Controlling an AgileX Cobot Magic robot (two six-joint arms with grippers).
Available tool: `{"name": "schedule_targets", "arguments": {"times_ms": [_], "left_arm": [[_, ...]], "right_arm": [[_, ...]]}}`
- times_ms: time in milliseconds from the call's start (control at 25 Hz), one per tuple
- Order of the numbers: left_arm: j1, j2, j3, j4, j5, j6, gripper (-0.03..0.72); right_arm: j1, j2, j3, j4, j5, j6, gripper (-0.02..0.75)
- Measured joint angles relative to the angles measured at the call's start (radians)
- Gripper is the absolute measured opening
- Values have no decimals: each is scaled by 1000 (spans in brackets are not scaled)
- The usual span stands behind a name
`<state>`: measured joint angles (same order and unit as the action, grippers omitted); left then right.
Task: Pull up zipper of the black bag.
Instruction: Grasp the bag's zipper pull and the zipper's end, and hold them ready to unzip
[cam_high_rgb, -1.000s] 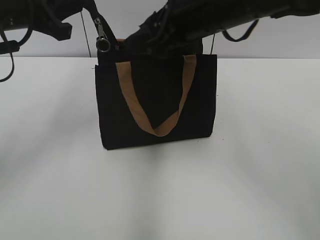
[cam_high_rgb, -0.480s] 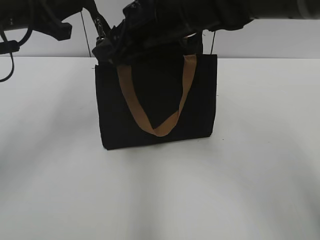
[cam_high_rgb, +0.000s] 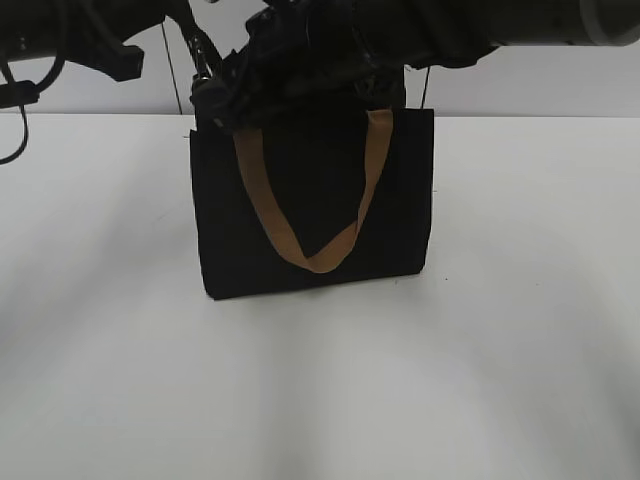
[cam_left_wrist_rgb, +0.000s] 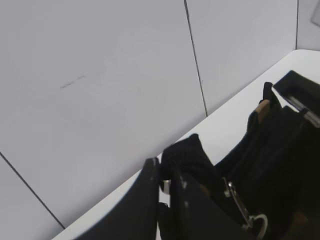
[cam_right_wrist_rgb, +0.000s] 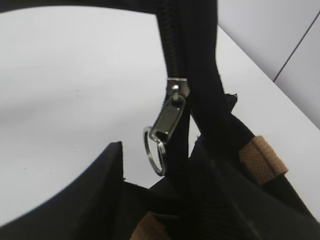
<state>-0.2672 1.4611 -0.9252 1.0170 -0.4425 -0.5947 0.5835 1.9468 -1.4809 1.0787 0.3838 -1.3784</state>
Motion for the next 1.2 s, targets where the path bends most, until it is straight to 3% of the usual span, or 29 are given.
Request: {"name": "schedule_targets", "arguments": {"times_ms": [160, 480, 680, 920, 1200], "left_arm": [[0, 0, 0, 0, 0, 0, 17], [0, 0, 0, 0, 0, 0, 17], [0, 0, 0, 0, 0, 0, 17], [0, 0, 0, 0, 0, 0, 17], [0, 0, 0, 0, 5, 0, 17]], "right_arm": [[1, 0, 0, 1, 10, 11, 255], [1, 0, 0, 1, 36, 31, 203], [1, 0, 0, 1, 37, 45, 84], [1, 0, 0, 0, 36, 58, -1], [1, -31, 0, -60, 55, 117, -10]]}}
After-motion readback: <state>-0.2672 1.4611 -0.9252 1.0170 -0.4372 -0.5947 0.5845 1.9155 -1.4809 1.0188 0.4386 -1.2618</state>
